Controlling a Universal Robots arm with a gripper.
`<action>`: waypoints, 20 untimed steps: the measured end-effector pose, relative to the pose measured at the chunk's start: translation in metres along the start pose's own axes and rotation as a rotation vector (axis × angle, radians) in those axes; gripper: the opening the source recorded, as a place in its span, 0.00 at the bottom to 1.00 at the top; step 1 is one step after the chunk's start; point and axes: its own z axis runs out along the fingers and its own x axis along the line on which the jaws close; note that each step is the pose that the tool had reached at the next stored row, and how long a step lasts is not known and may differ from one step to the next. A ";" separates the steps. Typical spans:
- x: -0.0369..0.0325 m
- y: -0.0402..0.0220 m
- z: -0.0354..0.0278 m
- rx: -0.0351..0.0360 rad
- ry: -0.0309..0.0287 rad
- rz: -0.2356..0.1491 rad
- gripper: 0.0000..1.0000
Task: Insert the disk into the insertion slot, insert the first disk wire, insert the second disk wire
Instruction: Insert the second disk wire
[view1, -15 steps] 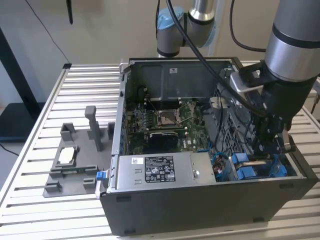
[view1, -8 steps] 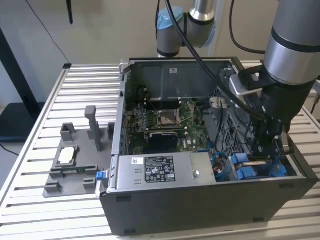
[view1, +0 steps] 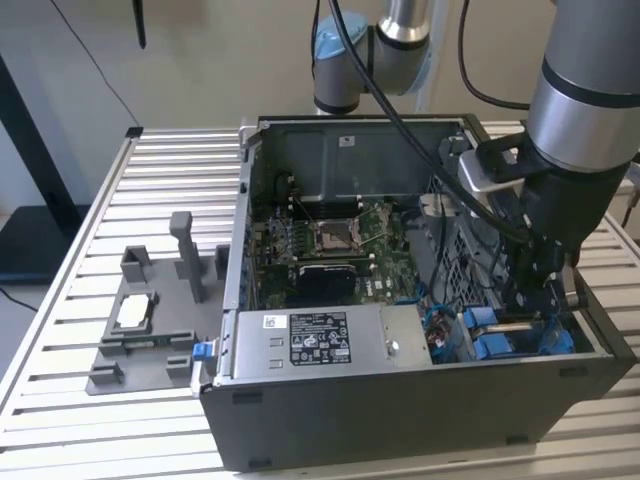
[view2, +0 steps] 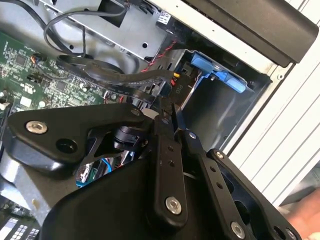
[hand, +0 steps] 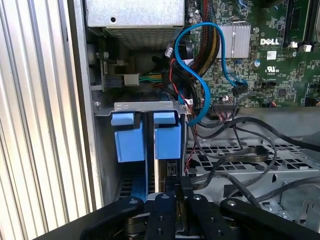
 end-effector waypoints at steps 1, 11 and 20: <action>0.0000 0.0000 0.0000 0.0000 0.0001 0.000 0.16; 0.0000 0.0000 -0.0001 0.0000 0.0008 0.000 0.24; -0.0007 -0.0023 -0.0129 -0.0002 0.0007 0.000 0.24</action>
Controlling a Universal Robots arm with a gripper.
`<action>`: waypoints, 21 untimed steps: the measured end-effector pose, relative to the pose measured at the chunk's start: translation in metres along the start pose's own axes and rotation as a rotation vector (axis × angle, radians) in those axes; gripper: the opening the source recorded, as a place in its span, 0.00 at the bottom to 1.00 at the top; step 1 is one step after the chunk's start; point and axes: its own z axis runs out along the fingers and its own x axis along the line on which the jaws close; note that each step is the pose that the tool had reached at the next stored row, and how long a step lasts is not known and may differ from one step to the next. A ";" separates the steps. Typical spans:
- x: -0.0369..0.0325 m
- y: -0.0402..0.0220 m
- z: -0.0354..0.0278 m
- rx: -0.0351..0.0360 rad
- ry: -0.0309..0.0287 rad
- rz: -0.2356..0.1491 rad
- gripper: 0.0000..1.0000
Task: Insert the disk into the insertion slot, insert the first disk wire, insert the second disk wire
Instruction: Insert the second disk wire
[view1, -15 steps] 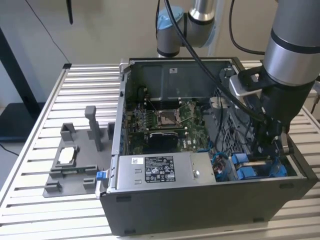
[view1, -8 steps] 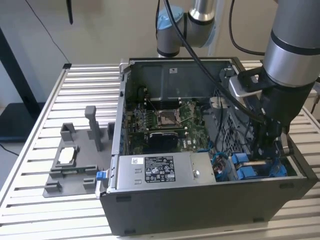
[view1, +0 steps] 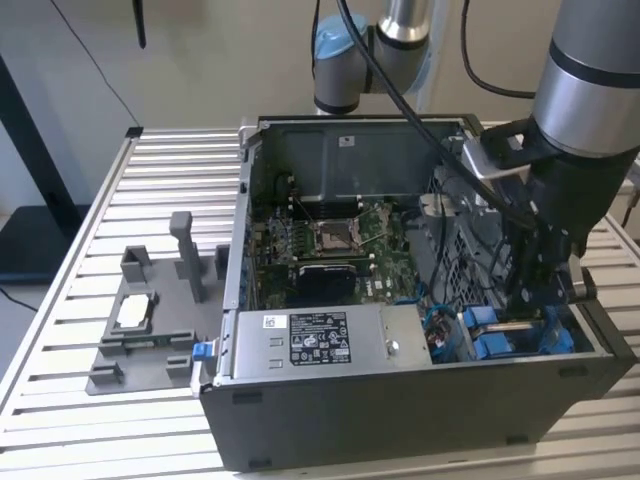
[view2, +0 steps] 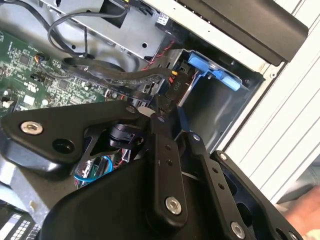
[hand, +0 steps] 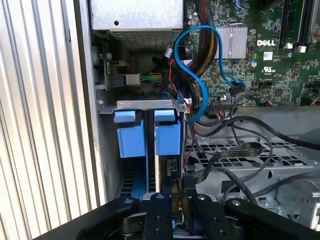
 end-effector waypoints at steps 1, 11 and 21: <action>-0.0002 -0.0005 -0.0026 0.0000 0.0001 0.000 0.24; -0.0011 -0.0062 -0.0181 -0.0093 0.0004 0.000 0.24; -0.0022 -0.0229 -0.0227 -0.0815 0.0048 0.004 0.24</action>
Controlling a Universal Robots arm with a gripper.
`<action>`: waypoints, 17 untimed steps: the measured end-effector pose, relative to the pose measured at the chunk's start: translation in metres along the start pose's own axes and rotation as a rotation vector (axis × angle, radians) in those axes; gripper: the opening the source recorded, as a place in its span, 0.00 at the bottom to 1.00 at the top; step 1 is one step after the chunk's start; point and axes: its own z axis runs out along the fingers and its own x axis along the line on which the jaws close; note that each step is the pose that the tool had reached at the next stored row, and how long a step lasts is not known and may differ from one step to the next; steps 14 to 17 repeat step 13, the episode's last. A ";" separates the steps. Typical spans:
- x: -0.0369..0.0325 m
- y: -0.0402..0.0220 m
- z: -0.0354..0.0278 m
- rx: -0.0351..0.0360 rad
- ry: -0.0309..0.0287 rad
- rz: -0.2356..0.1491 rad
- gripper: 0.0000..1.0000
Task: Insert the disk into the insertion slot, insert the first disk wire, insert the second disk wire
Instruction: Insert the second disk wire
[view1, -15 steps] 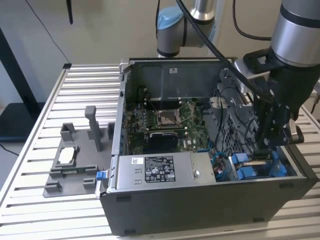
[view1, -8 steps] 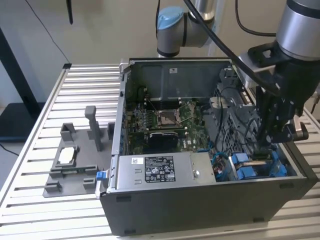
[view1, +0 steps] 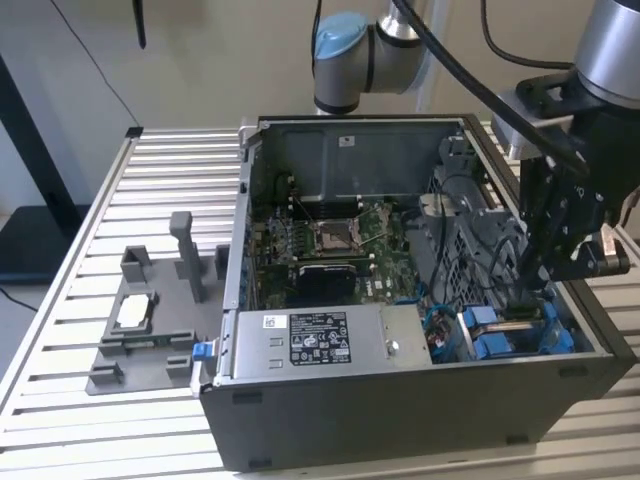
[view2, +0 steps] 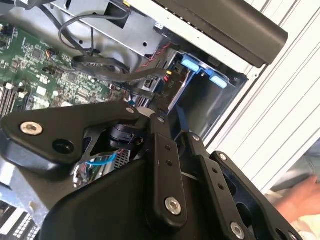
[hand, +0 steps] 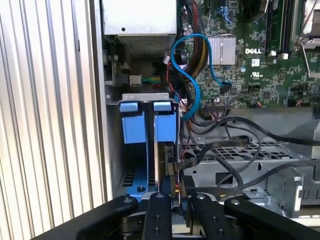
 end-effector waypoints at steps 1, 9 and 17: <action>-0.0001 -0.0004 -0.0021 -0.0042 0.0000 0.000 0.24; -0.0005 -0.0015 -0.0121 -0.0098 0.0000 0.000 0.24; -0.0006 -0.0015 -0.0124 -0.0098 0.0002 0.000 0.24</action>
